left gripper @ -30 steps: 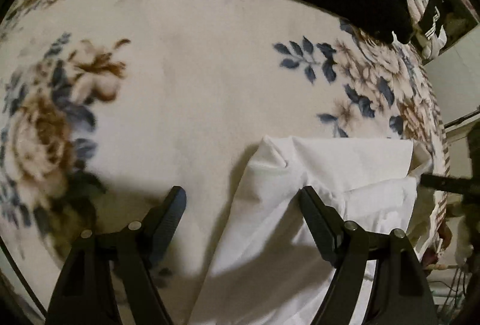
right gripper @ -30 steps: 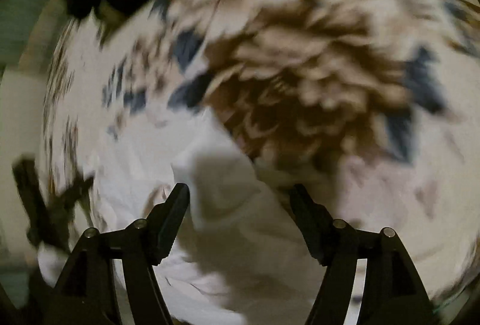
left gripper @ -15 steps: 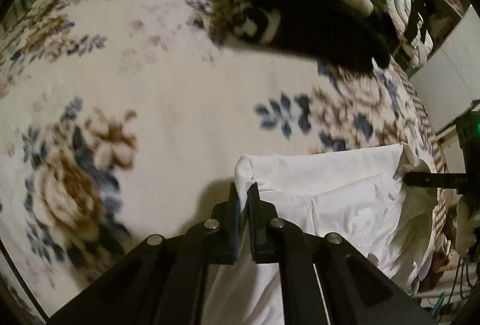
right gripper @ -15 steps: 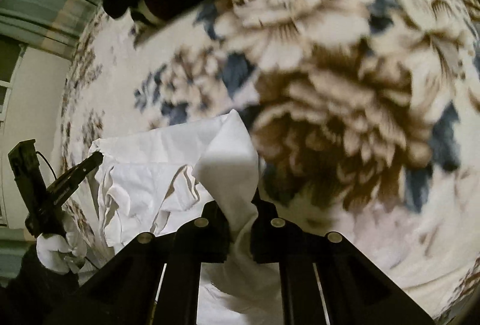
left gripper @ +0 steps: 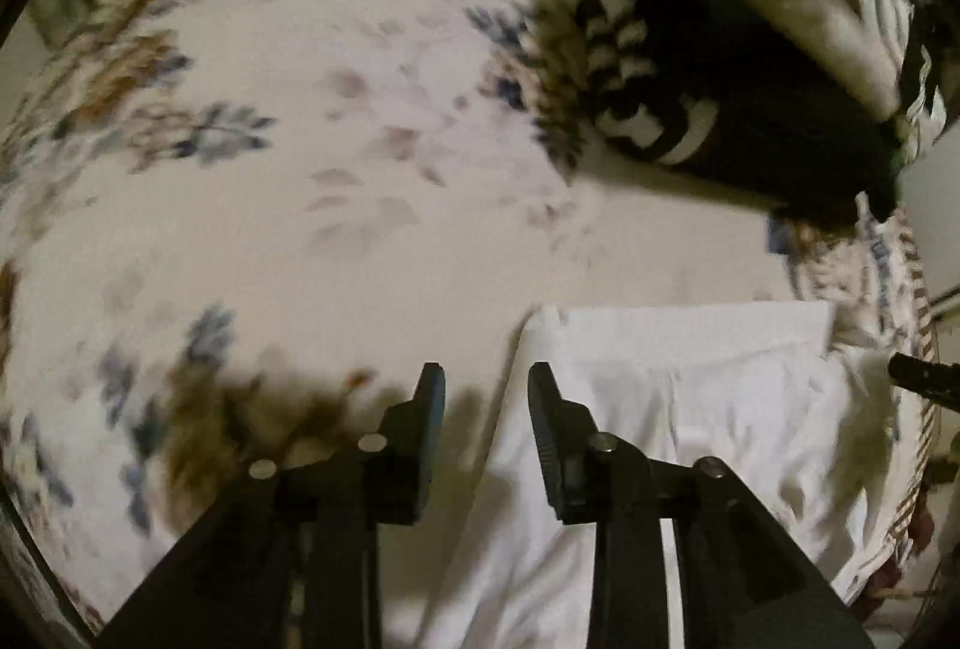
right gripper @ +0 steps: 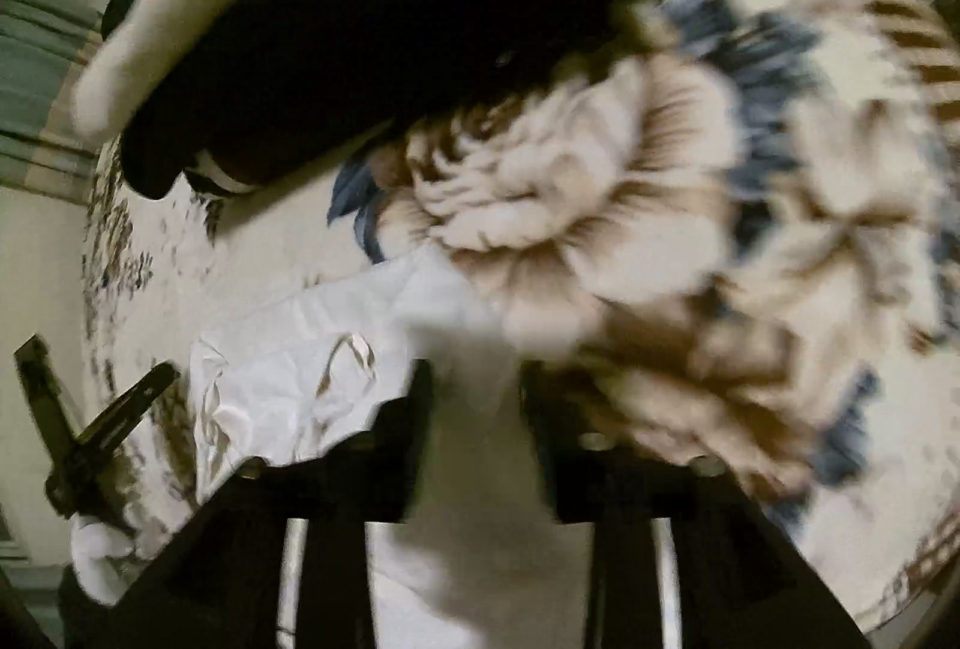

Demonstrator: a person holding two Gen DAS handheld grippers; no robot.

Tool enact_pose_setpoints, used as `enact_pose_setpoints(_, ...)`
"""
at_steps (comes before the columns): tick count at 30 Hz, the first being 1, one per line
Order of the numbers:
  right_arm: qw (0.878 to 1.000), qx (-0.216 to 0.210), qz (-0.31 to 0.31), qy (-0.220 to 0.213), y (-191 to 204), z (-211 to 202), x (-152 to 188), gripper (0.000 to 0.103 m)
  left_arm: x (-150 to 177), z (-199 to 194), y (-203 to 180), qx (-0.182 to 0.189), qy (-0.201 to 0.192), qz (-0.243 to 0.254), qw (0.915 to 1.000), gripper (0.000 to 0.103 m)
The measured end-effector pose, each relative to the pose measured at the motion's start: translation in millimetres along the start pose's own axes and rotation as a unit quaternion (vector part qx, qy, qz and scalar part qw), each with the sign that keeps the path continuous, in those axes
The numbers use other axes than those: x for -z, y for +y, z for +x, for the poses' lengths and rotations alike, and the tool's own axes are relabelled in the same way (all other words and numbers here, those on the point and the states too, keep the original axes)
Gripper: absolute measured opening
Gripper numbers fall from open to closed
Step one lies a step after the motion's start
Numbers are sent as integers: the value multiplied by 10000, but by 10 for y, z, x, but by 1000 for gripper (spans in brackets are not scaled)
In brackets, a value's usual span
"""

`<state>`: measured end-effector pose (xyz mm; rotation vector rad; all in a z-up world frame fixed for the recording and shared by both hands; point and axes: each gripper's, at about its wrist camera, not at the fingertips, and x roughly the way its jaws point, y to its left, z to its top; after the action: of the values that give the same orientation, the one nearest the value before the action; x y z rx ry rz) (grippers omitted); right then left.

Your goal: Fold small clothes

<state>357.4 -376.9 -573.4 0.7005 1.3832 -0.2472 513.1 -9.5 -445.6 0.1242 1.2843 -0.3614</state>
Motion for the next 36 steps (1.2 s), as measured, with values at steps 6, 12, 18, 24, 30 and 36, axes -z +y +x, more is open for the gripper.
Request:
enact_pose_setpoints(6, 9929, -545, 1048, 163, -303, -217, 939, 40, 971, -409, 52, 520, 219, -1354, 9892, 27)
enact_pose_setpoints(12, 9635, -1166, 2367, 442, -670, 341, 1311, 40, 1397, 221, -118, 971, 1044, -2462, 9587, 27)
enact_pose_setpoints(18, 9642, -1018, 2434, 286, -598, 362, 1401, 3, 1278, 284, -431, 89, 554, -1512, 9869, 27)
enact_pose_setpoints(24, 9799, -699, 1816, 433, -498, 326, 1398, 4, 1182, 207, -586, 32, 695, -926, 9933, 28)
enact_pose_setpoints(30, 9890, -745, 1232, 341, -522, -152, 1511, 55, 1362, -385, -532, 103, 360, -971, 9946, 90)
enact_pose_setpoints(36, 9915, 94, 1275, 249, -1107, -677, 2153, 64, 2070, -602, -136, 3, 652, -1525, 9861, 101)
